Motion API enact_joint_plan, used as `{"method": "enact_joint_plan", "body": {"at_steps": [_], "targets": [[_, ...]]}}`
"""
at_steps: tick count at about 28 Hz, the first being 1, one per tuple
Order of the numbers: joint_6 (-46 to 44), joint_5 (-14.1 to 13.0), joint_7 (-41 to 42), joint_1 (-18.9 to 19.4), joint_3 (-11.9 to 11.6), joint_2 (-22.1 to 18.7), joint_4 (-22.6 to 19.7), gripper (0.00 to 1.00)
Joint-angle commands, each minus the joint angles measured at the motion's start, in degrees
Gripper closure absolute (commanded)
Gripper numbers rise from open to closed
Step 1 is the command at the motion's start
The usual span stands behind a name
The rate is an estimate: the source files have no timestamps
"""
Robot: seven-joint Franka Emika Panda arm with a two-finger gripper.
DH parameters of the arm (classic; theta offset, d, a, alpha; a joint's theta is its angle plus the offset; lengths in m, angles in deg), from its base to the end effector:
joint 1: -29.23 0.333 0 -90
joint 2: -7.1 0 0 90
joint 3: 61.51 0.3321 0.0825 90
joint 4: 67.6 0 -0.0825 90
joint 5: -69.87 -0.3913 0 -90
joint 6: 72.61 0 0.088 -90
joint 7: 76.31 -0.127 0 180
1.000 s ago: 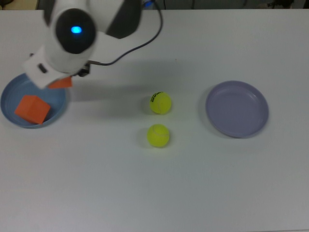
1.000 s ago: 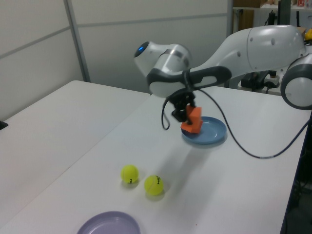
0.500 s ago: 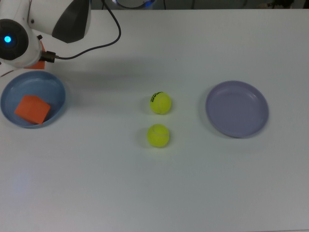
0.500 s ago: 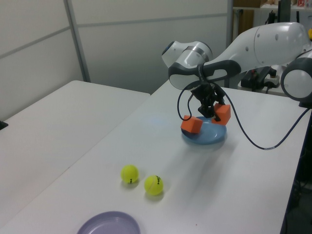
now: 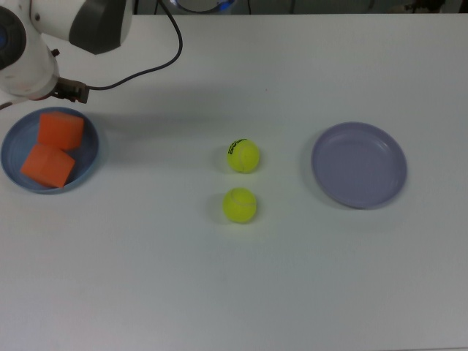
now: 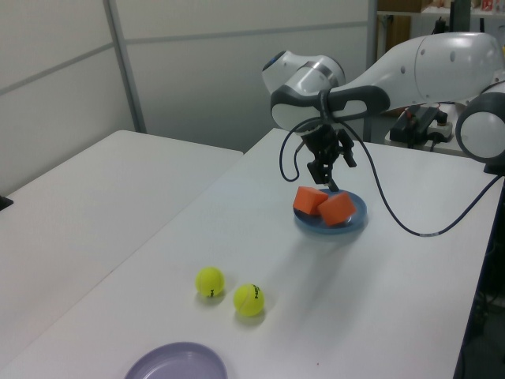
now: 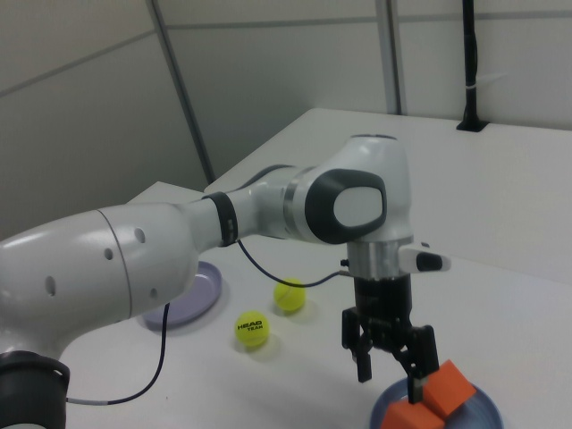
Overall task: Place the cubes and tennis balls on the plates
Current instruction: 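Move the gripper down to a yellow tennis ball and grasp it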
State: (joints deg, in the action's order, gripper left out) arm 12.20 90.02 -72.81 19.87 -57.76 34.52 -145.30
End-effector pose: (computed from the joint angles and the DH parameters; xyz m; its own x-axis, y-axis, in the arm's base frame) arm 0.6571 -0.1188 0.4248 0.9311 -0.0611 -0.3596 0.0464 -0.9581 0.2828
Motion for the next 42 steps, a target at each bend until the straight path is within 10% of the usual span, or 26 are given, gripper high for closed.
{"method": "enact_joint_plan", "body": {"at_steps": [1,15,25,42], "targets": [[0.80,-1.86,-0.08,0.22,0.38,-3.16,-0.61,0.00],[14.32,-11.71,-6.13,11.29,1.52,-5.54,-1.22,0.00],[28.48,-9.96,-10.54,19.90,1.43,-0.80,-3.33,0.00],[35.87,0.42,-15.20,25.97,1.52,8.17,-3.60,0.00]]}}
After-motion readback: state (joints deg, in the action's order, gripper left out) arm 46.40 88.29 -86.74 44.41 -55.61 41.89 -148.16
